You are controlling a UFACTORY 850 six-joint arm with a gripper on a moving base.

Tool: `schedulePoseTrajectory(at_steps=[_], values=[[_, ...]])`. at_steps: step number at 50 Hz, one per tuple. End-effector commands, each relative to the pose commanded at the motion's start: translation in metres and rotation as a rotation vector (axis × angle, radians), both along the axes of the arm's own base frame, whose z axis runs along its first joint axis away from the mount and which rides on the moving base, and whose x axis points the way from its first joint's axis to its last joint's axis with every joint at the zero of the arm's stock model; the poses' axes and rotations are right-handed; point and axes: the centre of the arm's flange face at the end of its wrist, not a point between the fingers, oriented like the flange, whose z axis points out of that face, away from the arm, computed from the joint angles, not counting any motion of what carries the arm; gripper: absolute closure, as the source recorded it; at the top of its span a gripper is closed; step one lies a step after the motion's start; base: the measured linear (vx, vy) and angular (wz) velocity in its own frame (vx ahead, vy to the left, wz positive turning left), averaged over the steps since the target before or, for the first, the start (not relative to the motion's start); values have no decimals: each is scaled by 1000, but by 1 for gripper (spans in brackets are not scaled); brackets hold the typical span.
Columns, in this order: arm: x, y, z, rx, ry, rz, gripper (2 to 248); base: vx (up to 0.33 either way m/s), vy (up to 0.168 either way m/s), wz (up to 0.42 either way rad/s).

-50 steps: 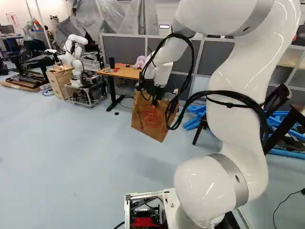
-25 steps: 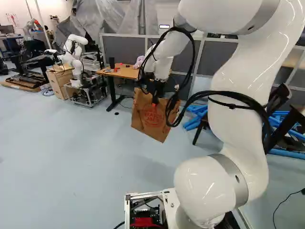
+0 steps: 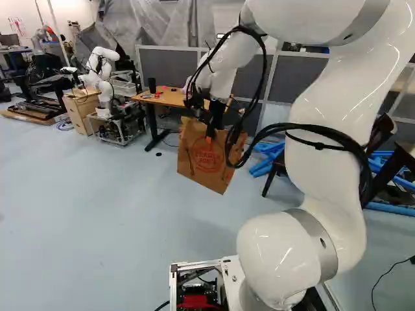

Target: Pick up the bag on the ground and place it on the table

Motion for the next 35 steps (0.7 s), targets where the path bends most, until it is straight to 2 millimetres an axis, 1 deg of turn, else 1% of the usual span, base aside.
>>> schedulePoseTrajectory(at_steps=[10, 35], values=[[2, 0, 15, 14, 11, -7, 229, 0, 0, 0], [15, -1, 52, 23, -64, -12, 229, 0, 0, 0]])
